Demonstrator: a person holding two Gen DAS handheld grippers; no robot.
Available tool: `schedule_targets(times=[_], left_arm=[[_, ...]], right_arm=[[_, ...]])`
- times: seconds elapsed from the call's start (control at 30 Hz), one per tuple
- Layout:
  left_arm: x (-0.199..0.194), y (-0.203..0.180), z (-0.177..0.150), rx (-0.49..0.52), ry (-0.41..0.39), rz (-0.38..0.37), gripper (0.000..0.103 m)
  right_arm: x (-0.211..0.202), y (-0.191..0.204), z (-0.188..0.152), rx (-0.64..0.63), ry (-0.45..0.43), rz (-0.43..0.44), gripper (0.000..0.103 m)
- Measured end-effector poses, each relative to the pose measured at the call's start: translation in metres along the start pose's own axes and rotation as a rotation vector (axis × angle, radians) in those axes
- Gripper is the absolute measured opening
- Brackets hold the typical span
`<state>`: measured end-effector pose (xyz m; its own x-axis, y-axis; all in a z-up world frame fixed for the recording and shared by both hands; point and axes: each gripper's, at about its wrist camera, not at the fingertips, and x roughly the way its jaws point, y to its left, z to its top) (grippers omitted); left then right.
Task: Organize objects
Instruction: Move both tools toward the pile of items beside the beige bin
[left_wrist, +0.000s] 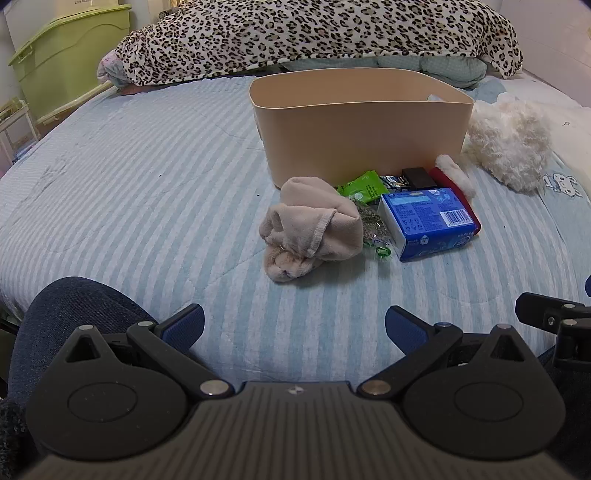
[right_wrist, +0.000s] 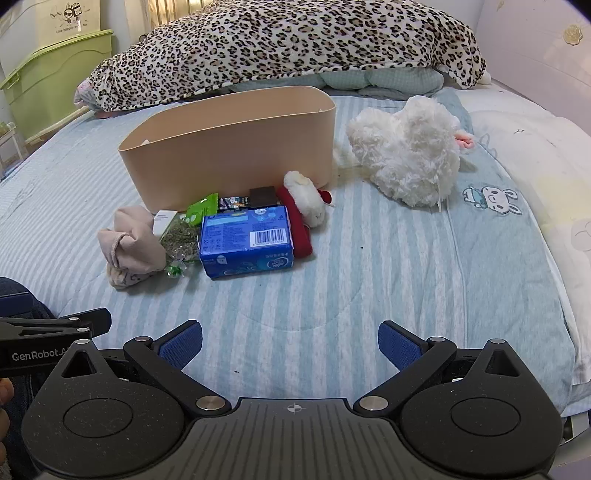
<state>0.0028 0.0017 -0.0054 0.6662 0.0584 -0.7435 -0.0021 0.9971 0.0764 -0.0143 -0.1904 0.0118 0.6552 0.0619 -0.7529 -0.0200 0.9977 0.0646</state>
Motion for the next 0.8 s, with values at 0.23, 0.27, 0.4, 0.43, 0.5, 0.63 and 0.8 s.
schedule_targets(times=[0.23, 0.27, 0.4, 0.43, 0.5, 0.63, 0.8], left_arm=[[0.0005, -0.0009, -0.0005, 0.000, 0.000, -0.002, 0.103], [0.0006, -0.0013, -0.0003, 0.001, -0.001, -0.002, 0.103], [0.0017, -0.0029, 0.0002, 0.004, 0.001, -0.006, 0.103], [0.0021, -0.0034, 0.0000, 0.005, 0.001, -0.006, 0.103], [0.0019, -0.0030, 0.0002, 0.005, 0.002, -0.006, 0.103], [0.0024, -0.0029, 0.0004, 0.005, 0.002, -0.008, 0.103], [0.0027, -0.0031, 0.0005, 0.006, 0.004, -0.009, 0.103]], right_arm=[[0.0001, 0.0000, 0.0003, 0.000, 0.000, 0.000, 0.103], [0.0000, 0.0000, 0.0004, 0.000, 0.000, 0.000, 0.103], [0.0007, -0.0008, 0.0003, 0.001, -0.003, 0.000, 0.103], [0.0013, -0.0005, 0.0006, 0.000, -0.003, -0.001, 0.103], [0.0015, -0.0005, 0.0011, -0.001, -0.003, -0.003, 0.103], [0.0015, -0.0005, 0.0015, -0.005, -0.002, -0.001, 0.103], [0.0006, -0.0001, 0.0029, -0.009, -0.002, -0.002, 0.103]])
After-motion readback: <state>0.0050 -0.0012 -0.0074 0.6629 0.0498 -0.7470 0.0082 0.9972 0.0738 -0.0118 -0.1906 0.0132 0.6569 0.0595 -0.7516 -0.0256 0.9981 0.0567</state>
